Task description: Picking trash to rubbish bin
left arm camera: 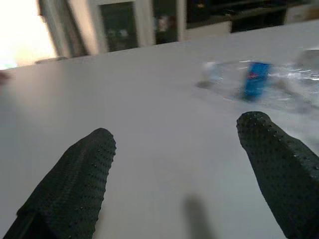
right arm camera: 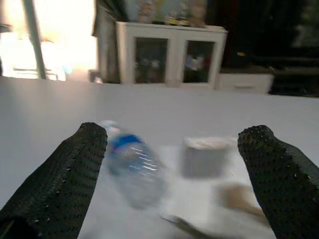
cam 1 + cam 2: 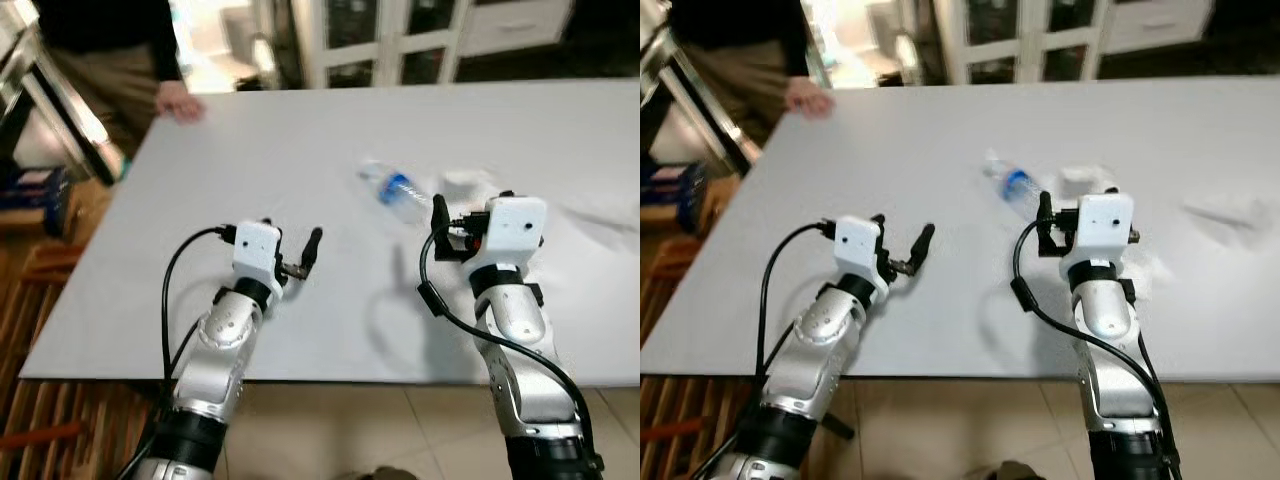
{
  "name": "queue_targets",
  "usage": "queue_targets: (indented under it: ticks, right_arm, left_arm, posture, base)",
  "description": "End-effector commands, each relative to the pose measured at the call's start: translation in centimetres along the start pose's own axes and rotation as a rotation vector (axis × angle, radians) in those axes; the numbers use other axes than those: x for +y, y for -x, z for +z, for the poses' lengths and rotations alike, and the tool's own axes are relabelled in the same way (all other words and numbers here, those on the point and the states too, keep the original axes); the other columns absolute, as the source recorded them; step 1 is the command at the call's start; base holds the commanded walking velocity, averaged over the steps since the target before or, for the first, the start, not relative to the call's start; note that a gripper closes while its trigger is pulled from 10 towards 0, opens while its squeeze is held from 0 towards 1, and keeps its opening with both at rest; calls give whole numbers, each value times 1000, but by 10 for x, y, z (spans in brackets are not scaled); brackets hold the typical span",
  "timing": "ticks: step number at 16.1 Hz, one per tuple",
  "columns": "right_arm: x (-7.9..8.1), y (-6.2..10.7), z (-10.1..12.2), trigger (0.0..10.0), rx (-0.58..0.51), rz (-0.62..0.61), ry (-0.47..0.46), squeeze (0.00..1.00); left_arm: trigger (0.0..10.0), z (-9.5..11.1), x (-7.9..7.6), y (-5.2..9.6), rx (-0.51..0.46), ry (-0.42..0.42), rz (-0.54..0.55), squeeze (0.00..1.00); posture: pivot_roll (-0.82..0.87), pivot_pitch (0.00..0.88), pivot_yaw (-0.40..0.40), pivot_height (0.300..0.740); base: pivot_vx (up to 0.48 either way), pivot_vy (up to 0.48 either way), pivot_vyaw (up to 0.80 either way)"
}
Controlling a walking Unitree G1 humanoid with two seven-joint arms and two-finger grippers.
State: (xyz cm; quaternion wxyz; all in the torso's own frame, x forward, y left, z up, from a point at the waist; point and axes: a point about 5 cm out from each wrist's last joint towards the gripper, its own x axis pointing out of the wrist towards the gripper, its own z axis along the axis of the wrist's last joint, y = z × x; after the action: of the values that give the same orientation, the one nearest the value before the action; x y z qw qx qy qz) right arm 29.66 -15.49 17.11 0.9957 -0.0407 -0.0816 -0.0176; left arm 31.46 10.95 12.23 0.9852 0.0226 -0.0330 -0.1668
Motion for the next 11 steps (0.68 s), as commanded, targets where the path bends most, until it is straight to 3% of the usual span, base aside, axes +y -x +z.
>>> queue_targets:
  ticks: [1, 11]
  right_arm:
    - [4, 1, 0, 10000, 4, 9, 8, 0]
    - [-19, -14, -7, 10000, 112, -154, 0, 0]
  left_arm:
    - [10000, -4, 7, 4, 16, -11, 20, 0]
    - [10000, -3, 10, 13, 23, -15, 17, 0]
  posture:
    - [-108, 99, 78, 740]
    - [-72, 130, 85, 740]
  base:
    - [0, 0, 0]
    - [0, 0, 0]
